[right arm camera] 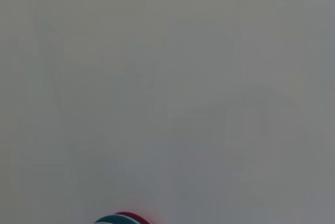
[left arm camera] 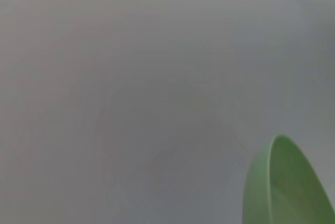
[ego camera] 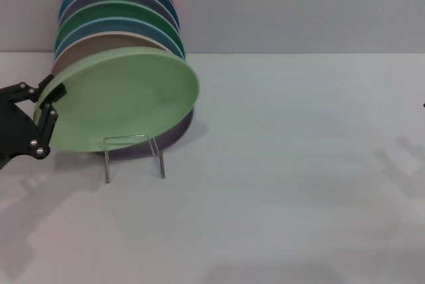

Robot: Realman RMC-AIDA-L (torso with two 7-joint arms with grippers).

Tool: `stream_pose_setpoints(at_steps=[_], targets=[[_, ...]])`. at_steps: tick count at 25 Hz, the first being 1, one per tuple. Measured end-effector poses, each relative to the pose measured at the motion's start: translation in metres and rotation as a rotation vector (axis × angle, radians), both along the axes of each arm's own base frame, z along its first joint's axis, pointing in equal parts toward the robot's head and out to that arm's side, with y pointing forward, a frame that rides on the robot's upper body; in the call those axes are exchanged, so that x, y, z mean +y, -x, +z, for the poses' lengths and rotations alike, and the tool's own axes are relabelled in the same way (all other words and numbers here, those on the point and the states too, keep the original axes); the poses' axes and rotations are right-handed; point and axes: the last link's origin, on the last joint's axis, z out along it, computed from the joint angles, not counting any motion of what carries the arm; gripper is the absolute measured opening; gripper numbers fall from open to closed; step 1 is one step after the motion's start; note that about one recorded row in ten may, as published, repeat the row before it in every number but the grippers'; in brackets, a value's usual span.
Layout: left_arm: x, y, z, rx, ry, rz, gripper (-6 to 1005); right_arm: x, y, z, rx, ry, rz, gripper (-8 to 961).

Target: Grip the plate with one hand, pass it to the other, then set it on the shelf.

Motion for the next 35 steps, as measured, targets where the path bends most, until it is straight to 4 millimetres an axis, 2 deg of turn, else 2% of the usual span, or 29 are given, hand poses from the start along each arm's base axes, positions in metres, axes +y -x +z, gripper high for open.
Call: stream_pose_setpoints(at_steps=[11, 18, 25, 29, 35], targets=[[0.009, 0.002, -0.024, 0.072, -0.009, 0.074, 89, 0.000, 0.006, 0.002, 0.005, 0.003, 0.044, 642], [0.004, 0.003, -0.036, 0.107, -0.042, 0.082, 282, 0.001, 0.006, 0.003, 0.005, 0.003, 0.046, 642], [-0.010, -0.001, -0.030, 0.041, -0.156, 0.066, 551, 0.000, 0.006, 0.002, 0.000, 0.010, 0.043, 642], [-0.013, -0.001, -0.031, 0.040, -0.176, 0.069, 600, -0.001, 0.005, 0.001, -0.002, 0.014, 0.041, 642], [-0.036, 0.007, -0.005, -0.134, -0.428, 0.155, 729, -0.005, 0.002, -0.001, -0.031, -0.010, 0.031, 641]])
